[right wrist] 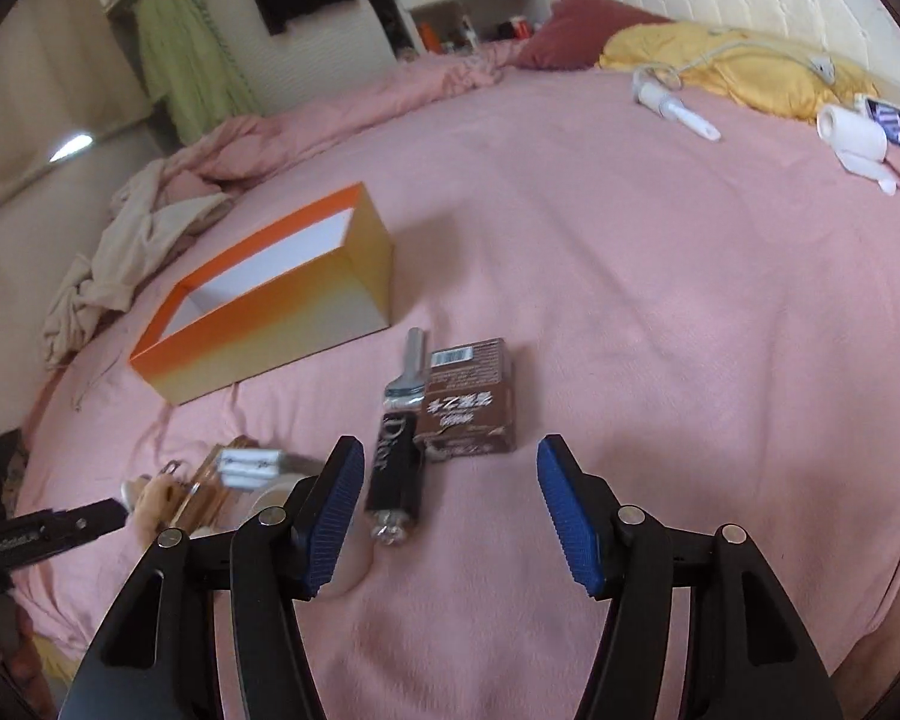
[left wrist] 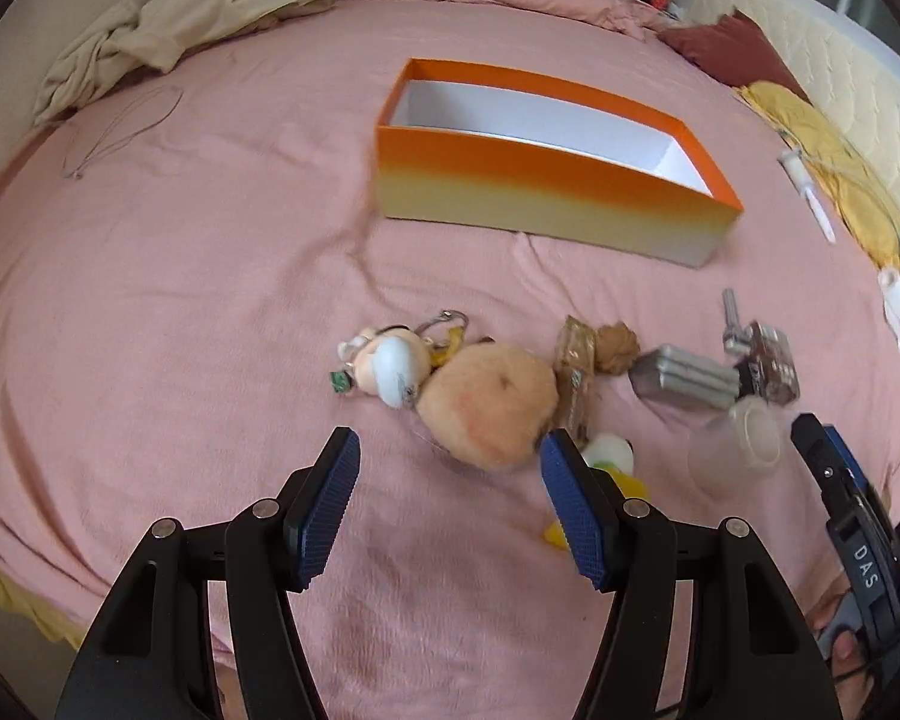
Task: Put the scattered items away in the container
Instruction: 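Grasp the white tape roll with the right gripper while the left grasps the yellow duck figure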
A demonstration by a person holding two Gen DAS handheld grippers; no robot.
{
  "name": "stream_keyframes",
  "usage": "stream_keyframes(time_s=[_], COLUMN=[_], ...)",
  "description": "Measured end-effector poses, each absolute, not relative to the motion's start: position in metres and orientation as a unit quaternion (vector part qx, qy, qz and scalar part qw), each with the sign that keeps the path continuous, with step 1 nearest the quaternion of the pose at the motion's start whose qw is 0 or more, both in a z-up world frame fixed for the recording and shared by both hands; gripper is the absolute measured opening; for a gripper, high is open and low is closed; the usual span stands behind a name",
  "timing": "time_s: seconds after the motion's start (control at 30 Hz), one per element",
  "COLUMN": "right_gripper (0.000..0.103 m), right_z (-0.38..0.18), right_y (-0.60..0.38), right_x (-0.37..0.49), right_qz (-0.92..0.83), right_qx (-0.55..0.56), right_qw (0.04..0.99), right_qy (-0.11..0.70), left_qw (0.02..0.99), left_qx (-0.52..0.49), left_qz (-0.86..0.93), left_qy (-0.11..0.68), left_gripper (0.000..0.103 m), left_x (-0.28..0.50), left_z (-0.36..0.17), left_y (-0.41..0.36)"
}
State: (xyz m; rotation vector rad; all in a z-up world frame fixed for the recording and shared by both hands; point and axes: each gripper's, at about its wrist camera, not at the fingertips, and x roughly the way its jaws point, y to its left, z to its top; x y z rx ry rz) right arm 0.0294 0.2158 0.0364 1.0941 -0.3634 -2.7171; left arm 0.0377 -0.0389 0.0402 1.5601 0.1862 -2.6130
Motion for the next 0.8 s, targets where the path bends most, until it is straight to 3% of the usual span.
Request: stream_keyframes(time_s=[0.17, 0.3, 0.5, 0.8], right_gripper=[0.058, 0.046, 0.044, 0.044], right_z=[0.034, 0.029, 0.025, 0.038], right_y=[0.156, 0.141, 0.170, 0.206], right_x=[0.055, 0.042, 0.026, 0.018], right_qz=[-0.938, -0.926, -0.915, -0.934], right_qx=[0.315, 0.330, 0.349, 0.320], right_qw=[0.147, 0.180, 0.198, 0.135], right_qy=[-0.001, 0.029, -0.042, -0.091], left_qw=[-0.007, -0.012, -0.026, -0.090], left_qx=[0.517, 0.513, 0.488, 0.473], left_qz=[-0.856, -0.858, -0.872, -0.876], left_qy=[-0.013, -0.016, -0.018, -0.035], left_gripper=[0.063, 0.063, 0.063, 0.063], left_x=[0.053, 0.052, 0.049, 0.053], left_z=[0.028, 0.028, 0.037, 0.043], left_y=[-0.008, -0.008, -0.006, 0.028])
